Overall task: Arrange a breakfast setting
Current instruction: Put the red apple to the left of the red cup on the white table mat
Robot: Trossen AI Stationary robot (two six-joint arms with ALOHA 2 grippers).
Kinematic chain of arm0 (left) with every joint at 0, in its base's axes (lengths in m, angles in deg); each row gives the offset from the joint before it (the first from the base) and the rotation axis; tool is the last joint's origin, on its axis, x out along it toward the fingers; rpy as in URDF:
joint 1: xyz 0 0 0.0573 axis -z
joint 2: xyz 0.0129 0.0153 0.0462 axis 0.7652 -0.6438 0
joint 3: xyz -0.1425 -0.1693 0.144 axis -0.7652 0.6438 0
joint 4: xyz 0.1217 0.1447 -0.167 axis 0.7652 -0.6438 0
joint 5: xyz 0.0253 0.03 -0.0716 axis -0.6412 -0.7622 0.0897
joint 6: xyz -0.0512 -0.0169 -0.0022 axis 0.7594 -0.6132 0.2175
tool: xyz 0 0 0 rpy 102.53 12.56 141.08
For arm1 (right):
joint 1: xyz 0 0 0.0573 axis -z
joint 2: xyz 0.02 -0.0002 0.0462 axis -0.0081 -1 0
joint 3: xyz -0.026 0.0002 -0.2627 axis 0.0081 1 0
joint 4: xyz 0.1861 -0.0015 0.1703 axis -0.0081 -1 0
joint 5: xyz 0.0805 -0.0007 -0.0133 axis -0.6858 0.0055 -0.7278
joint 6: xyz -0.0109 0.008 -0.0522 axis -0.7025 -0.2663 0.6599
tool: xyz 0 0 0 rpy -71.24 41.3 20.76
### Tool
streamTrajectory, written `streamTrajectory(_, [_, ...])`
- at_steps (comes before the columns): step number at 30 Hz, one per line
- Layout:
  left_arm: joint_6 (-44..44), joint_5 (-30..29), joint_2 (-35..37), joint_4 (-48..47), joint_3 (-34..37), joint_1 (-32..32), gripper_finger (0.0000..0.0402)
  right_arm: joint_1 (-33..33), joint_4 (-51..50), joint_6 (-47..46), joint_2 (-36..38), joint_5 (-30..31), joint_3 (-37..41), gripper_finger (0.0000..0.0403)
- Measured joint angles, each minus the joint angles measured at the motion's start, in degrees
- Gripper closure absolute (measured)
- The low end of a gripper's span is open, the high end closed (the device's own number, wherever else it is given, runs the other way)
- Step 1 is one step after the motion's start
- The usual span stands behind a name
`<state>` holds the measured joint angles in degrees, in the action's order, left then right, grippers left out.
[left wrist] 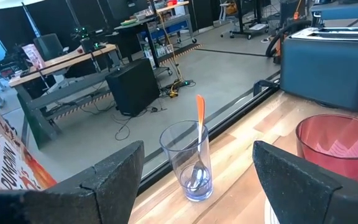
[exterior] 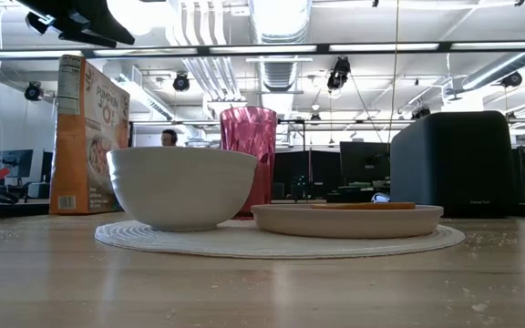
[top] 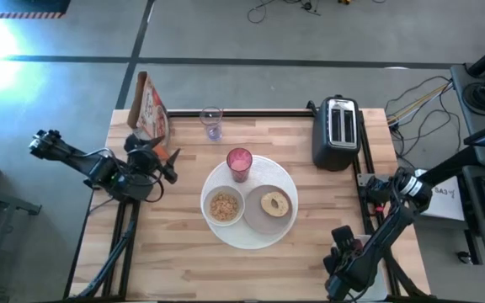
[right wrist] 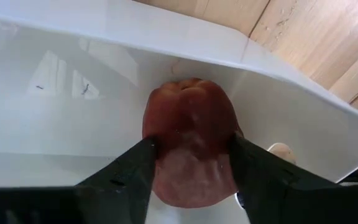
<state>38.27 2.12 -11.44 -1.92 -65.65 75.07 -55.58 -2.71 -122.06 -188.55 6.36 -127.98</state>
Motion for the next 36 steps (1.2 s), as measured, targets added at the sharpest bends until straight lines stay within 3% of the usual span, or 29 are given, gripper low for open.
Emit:
streamTrajectory(8, [0.0,0.0,-0.7,0.3,0.0,0.0,0.0119,0.0,0.6,-0.1,0.0,-1.0,0.3,0.0320])
streamTrajectory(14, [0.0,1.0,-0.9,0.3,0.0,0.0,0.0119,0.0,0.9,-1.5,-0.1,-1.3,0.3,0.0345])
streamTrajectory(21, [0.0,1.1,-1.0,0.3,0.0,0.0,0.0119,0.0,0.9,-4.0,-0.1,-1.2,0.3,0.0325])
streamTrajectory(36, [0.0,1.0,-1.0,0.5,0.0,0.0,0.0119,0.0,1.4,-4.2,-0.1,-0.5,0.3,0.0221])
